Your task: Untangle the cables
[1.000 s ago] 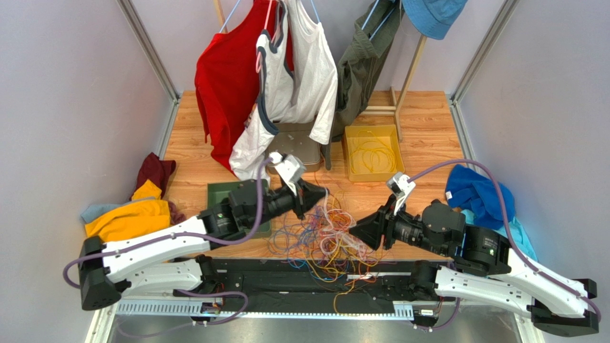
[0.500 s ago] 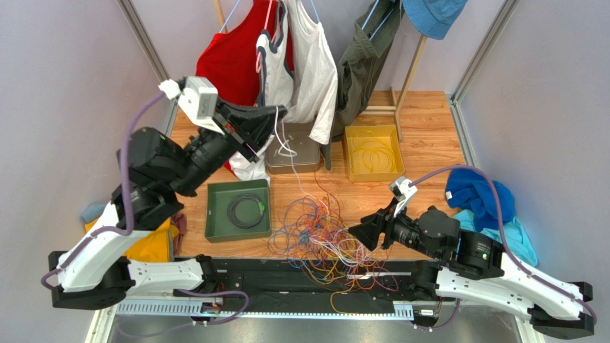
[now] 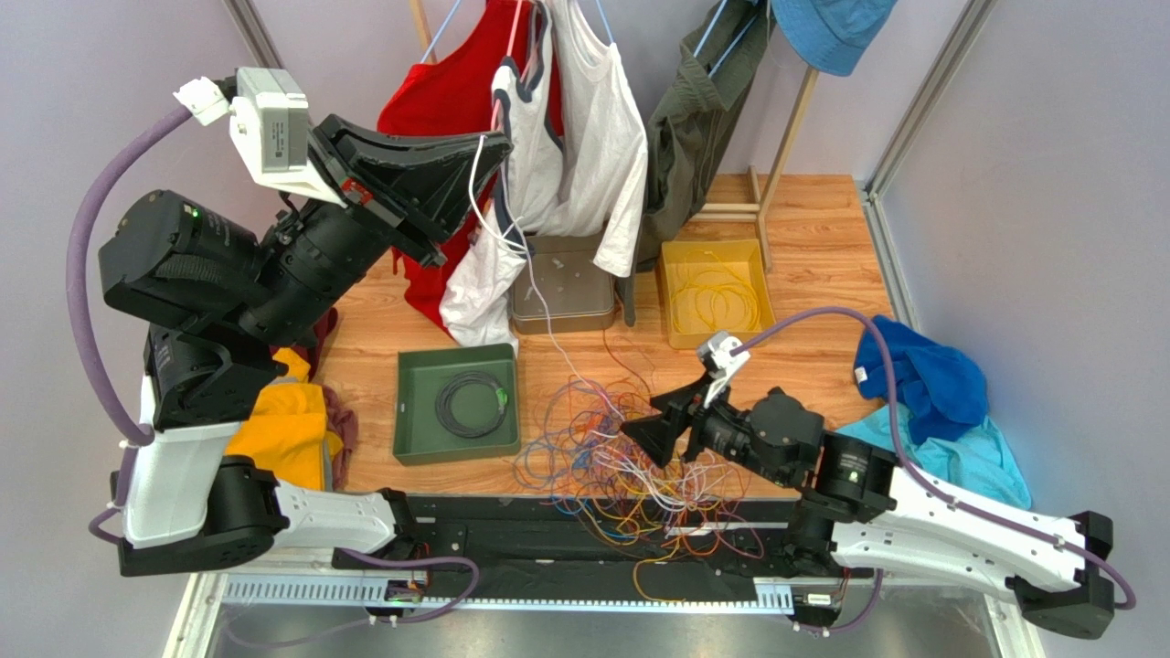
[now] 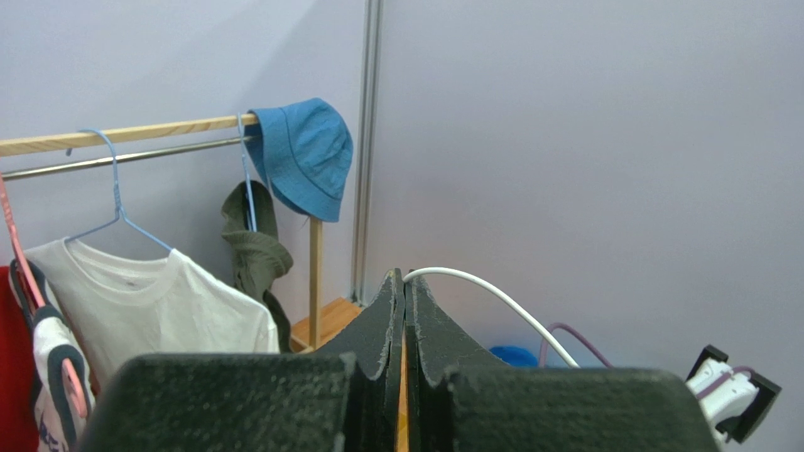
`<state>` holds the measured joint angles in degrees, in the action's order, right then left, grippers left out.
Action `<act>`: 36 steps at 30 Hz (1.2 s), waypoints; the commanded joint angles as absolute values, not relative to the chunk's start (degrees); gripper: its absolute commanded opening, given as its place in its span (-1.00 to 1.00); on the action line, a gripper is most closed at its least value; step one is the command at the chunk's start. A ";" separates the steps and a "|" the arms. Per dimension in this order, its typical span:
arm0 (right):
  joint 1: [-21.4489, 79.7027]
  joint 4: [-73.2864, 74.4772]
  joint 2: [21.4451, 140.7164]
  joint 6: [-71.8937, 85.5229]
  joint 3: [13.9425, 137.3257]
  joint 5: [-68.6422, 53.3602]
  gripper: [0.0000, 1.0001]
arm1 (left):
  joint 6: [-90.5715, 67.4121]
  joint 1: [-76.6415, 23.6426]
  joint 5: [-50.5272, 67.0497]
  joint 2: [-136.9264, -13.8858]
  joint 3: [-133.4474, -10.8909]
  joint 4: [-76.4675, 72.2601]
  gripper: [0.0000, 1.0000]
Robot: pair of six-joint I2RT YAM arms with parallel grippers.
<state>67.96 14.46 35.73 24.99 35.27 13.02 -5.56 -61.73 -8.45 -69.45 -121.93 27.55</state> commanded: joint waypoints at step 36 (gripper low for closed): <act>68.11 20.19 57.30 3.35 84.70 26.80 -1.00 | -12.29 -61.61 -16.77 -47.39 -77.76 18.38 -1.00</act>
<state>67.96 13.28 56.77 8.88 71.61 21.67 -7.42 -61.73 -11.66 -52.77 -91.57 24.86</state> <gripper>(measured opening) 0.011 0.008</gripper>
